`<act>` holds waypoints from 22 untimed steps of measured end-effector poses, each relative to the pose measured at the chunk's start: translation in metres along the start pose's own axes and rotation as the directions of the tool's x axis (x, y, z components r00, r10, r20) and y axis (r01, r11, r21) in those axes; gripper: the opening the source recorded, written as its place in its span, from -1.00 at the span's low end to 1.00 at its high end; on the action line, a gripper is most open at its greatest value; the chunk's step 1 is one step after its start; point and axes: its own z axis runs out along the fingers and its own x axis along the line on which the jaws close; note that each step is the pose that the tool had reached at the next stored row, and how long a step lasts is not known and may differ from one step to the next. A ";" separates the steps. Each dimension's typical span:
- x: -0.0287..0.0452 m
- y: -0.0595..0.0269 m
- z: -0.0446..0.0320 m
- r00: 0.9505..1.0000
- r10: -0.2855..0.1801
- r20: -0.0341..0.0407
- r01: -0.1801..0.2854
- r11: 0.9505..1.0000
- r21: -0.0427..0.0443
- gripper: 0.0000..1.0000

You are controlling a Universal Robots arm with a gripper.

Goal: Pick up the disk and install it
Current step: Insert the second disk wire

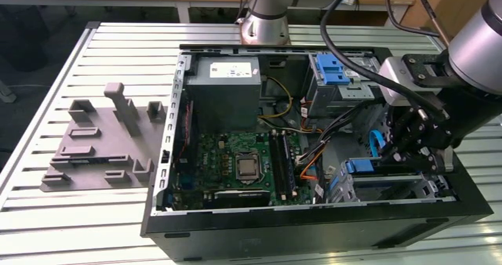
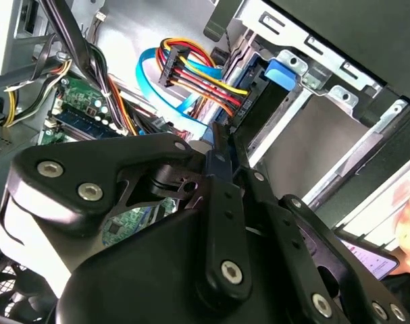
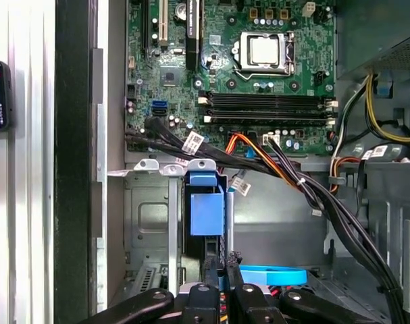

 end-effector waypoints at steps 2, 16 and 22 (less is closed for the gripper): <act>0.0000 -0.0004 0.0004 1.000 0.000 0.000 0.000 1.000 0.000 -0.68; 0.0001 -0.0020 0.0022 1.000 0.000 0.000 0.000 1.000 0.000 -0.68; 0.0003 -0.0021 0.0039 1.000 0.000 0.000 0.000 1.000 0.000 -0.68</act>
